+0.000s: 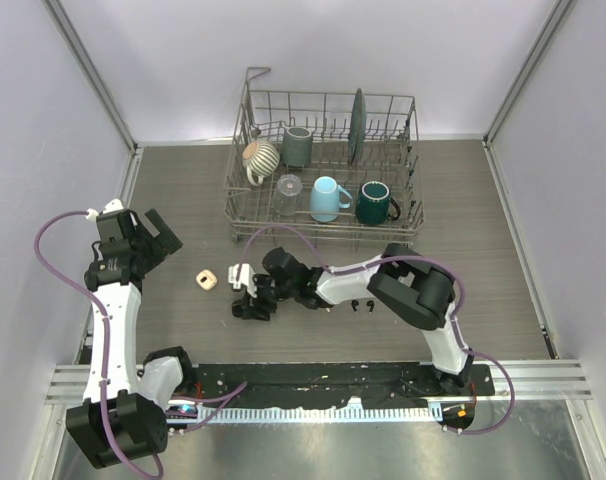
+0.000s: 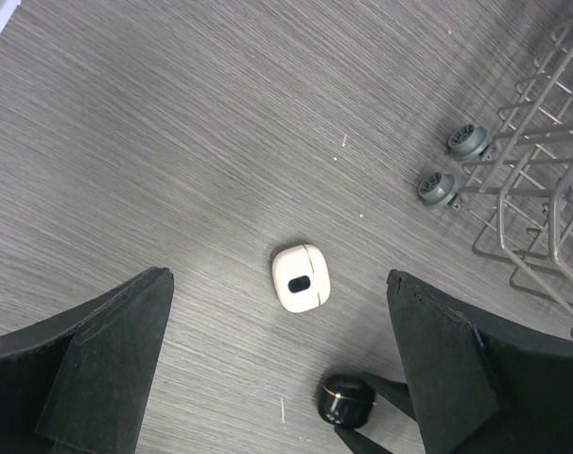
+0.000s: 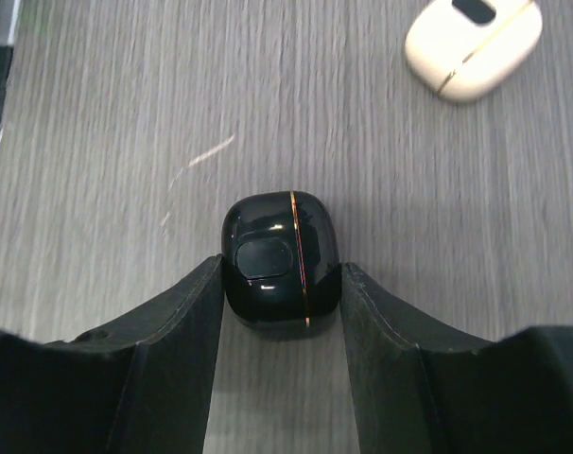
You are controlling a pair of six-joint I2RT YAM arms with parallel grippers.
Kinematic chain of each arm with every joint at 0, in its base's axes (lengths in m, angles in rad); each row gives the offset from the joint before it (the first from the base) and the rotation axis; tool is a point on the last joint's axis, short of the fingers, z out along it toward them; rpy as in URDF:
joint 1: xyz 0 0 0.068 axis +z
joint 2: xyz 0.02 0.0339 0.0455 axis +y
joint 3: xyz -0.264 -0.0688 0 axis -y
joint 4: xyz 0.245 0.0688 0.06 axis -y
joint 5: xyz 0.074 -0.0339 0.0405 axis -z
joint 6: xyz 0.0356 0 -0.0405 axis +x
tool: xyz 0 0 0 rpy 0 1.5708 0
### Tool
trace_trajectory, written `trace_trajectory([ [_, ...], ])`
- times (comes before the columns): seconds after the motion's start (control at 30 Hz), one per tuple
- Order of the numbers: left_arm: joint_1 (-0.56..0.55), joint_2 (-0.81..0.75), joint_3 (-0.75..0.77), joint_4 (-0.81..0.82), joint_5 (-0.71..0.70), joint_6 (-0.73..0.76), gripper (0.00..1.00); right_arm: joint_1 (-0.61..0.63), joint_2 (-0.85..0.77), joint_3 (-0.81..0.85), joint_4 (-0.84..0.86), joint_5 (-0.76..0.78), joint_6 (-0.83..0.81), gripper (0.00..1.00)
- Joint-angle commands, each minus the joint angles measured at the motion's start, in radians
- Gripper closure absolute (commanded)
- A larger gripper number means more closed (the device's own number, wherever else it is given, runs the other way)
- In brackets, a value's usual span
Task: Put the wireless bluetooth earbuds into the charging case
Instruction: Move the charging case to the center of the board.
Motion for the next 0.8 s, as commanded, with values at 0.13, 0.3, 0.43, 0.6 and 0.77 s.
trace_trajectory([
  [0.13, 0.006, -0.007, -0.003, 0.052, 0.059, -0.003, 0.0, 0.002, -0.17, -0.191, 0.085, 0.186, 0.117, 0.54],
  [0.3, 0.006, -0.004, -0.004, 0.053, 0.071, -0.005, 0.0, 0.001, -0.165, -0.179, 0.087, 0.195, 0.186, 0.42],
  [0.43, 0.004, -0.007, -0.009, 0.055, 0.076, -0.006, 0.0, 0.002, -0.156, -0.168, 0.088, 0.171, 0.191, 0.31],
  [0.6, 0.004, -0.003, -0.011, 0.059, 0.09, -0.006, 0.0, 0.002, -0.142, -0.151, 0.082, 0.157, 0.177, 0.26],
  [0.77, 0.006, -0.004, -0.014, 0.063, 0.101, -0.008, 0.0, 0.002, -0.128, -0.147, 0.08, 0.137, 0.152, 0.26],
])
